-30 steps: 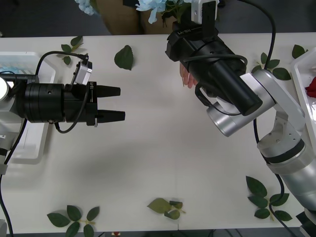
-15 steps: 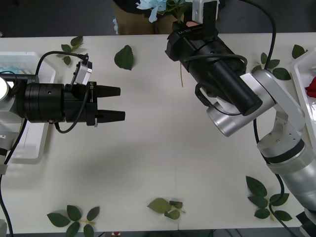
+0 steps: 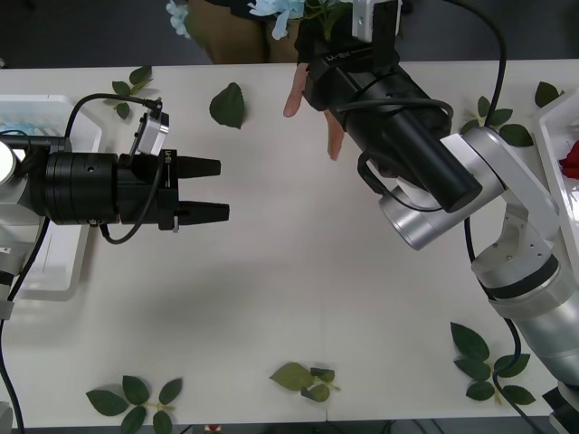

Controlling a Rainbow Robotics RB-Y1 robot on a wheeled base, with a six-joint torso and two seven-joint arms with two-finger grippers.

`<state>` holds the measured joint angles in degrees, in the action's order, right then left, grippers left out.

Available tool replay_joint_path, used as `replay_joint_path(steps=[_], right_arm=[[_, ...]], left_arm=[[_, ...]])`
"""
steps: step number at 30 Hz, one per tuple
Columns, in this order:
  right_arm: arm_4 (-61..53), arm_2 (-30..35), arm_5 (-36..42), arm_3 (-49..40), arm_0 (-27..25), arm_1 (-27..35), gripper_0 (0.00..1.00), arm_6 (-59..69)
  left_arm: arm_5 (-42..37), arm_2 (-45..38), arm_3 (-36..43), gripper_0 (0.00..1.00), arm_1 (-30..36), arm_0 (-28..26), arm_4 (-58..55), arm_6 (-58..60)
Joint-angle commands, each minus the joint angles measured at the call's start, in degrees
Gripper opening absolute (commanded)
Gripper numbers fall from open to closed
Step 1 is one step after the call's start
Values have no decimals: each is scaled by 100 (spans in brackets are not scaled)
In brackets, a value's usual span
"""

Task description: Place the red flowers into the right box and the blue flowers into the left box. If a person shows an open palm, hand one flower to the person first, then continue sorting.

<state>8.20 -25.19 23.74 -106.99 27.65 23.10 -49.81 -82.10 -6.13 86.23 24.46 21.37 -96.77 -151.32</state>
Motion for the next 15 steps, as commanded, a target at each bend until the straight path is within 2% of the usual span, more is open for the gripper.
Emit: replay_joint_path(steps=[1,15], right_arm=[[67,181,-221,-94,232,-95,0,288],[67,198,-247,-94,232,-104,0,367]], left_arm=[[45,60,175,100,-38,25,-78,-368],[45,60,175,100,-38,25,-78,-368]])
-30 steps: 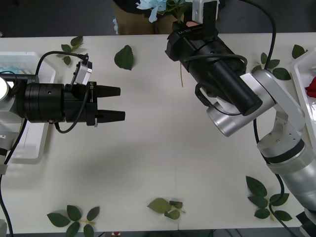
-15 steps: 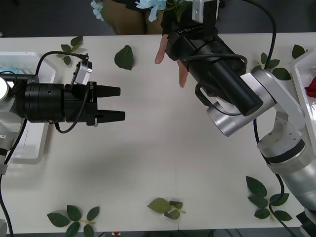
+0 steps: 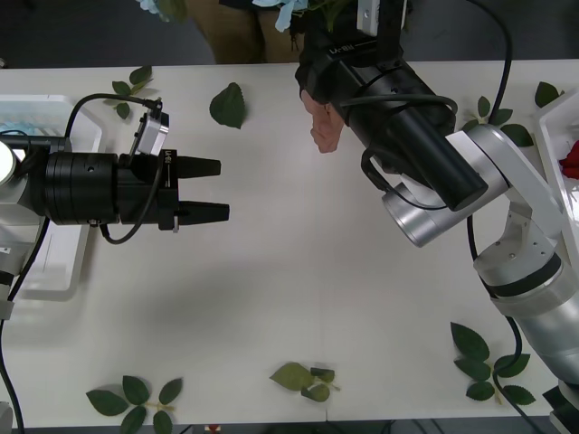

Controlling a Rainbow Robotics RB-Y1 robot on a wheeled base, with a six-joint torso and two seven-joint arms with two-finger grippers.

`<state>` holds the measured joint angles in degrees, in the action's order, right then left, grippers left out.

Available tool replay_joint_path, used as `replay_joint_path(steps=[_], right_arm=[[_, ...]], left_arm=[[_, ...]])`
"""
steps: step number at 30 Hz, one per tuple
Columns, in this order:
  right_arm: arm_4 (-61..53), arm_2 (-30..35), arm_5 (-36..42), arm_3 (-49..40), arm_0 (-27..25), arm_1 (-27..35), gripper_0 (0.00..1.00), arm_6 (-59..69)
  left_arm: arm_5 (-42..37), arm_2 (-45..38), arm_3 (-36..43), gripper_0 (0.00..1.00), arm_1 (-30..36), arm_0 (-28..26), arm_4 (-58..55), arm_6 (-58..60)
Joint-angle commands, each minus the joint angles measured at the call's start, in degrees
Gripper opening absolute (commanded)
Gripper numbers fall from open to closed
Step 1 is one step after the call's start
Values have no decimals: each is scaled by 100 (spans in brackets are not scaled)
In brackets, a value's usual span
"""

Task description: Place the red flowers into the right box and the blue flowers into the left box. If a person shows an open palm, hand one flower to the person first, then continue sorting.

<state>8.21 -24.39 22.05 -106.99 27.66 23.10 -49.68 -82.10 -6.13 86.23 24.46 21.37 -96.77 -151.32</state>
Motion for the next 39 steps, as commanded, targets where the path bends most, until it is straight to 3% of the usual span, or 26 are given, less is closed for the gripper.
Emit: replay_joint_path(steps=[1,2,4,7,10,17,26,30,34,39], right_arm=[[49,119,-78,-94,223,-95,8,354],[40,119,-78,-94,223,-95,16,354],[14,119,-78,-94,223,-95,59,354],[14,119,-78,-94,232,-95,83,354],[14,119,-78,-94,232,-95,88,354],[-197,49,-87,-173,179,178,89,354],[-1612,5,-333,-1008,-551,2015,88,354],[-2939,22,-271,-1158,-779,2709,88,354],[-3932,22,300,-1166,-788,2920,88,73],[-5075,154,1794,-1166,-577,2727,88,-841]], left_arm=[[45,60,175,100,-38,25,-78,-368],[45,60,175,100,-38,25,-78,-368],[45,60,175,100,-38,25,-78,-368],[45,60,175,100,-38,25,-78,-368],[45,60,175,100,-38,25,-78,-368],[45,60,175,100,-38,25,-78,-368],[45,60,175,100,-38,25,-78,-368],[45,60,175,100,-38,25,-78,-368],[45,60,175,100,-38,25,-78,-368],[45,60,175,100,-38,25,-78,-368]])
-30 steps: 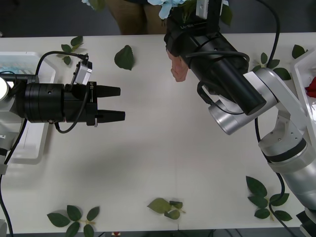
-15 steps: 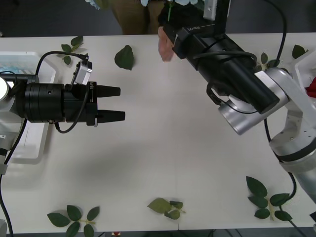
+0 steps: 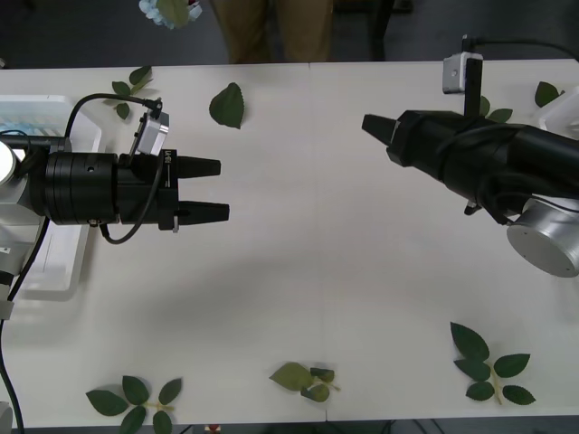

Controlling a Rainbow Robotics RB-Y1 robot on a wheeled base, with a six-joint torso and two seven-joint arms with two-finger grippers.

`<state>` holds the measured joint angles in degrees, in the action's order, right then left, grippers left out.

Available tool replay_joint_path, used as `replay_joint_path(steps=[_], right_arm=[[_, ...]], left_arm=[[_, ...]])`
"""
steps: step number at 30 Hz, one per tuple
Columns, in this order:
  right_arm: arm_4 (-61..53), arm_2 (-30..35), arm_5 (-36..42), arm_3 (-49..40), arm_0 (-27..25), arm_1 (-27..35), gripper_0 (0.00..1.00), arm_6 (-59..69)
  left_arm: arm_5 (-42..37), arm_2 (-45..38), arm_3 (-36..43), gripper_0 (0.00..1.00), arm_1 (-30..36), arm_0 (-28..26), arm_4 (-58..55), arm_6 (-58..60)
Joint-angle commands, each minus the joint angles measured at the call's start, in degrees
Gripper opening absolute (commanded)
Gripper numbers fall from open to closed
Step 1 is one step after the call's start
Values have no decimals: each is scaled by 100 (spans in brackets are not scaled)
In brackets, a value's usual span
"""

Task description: Place the red flowers into the right box and the blue flowers into the left box. If a person shows an open palm, hand one flower to the person first, then continue sorting.

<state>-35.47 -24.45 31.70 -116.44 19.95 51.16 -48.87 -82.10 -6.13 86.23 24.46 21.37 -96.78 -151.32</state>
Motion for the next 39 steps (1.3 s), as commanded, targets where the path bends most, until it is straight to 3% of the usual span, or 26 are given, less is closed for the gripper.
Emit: replay_joint_path(steps=[1,6,12,17,21,25,39], right_arm=[[-883,274,1216,-222,220,-202,88,-1248],[-1665,977,2403,68,193,-985,88,-3630],[-3318,1663,2438,1018,97,-1802,88,-7154],[-5735,1874,2614,2433,97,-2022,88,-10283],[-6745,1874,3123,3092,97,-2101,88,-10613],[-7009,1874,3317,3189,97,-2118,88,-10613],[-7457,1874,3106,3197,167,-2242,89,-10613]], left_arm=[[45,60,175,100,-38,25,-78,-368],[45,60,175,100,-38,25,-78,-368],[45,60,175,100,-38,25,-78,-368],[45,60,175,100,-38,25,-78,-368],[45,60,175,100,-38,25,-78,-368],[45,60,175,100,-38,25,-78,-368],[45,60,175,100,-38,25,-78,-368]])
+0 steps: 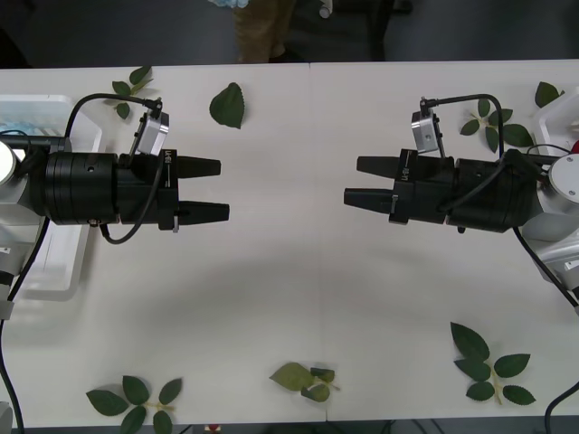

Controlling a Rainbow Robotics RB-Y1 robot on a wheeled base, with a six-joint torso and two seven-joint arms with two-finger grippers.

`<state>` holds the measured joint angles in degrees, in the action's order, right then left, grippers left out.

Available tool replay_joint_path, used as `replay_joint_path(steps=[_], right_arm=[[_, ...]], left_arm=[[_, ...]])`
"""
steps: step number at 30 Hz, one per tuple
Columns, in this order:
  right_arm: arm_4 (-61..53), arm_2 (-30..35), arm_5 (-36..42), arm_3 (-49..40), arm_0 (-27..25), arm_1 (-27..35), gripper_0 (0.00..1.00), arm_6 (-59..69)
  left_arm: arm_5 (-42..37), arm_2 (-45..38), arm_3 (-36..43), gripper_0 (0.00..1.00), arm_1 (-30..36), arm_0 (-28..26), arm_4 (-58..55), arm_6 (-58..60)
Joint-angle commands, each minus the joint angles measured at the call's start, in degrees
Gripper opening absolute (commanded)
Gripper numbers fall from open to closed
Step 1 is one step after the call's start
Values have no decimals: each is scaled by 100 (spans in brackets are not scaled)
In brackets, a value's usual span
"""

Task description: Place the red flowers into the right box and the blue flowers into the left box. If a person shows an open palm, hand one flower to the person first, then continue sorting.

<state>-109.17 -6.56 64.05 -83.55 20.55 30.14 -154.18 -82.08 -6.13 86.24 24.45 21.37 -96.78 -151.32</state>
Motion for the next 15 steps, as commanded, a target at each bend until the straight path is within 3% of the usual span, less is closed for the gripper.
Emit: replay_joint_path(steps=[1,15], right_arm=[[-43,85,-173,-91,108,-140,89,-82],[-34,85,-209,-91,108,-140,88,-82]], left_arm=[[43,60,174,100,-37,25,-77,-368],[43,60,174,100,-37,25,-77,-368]])
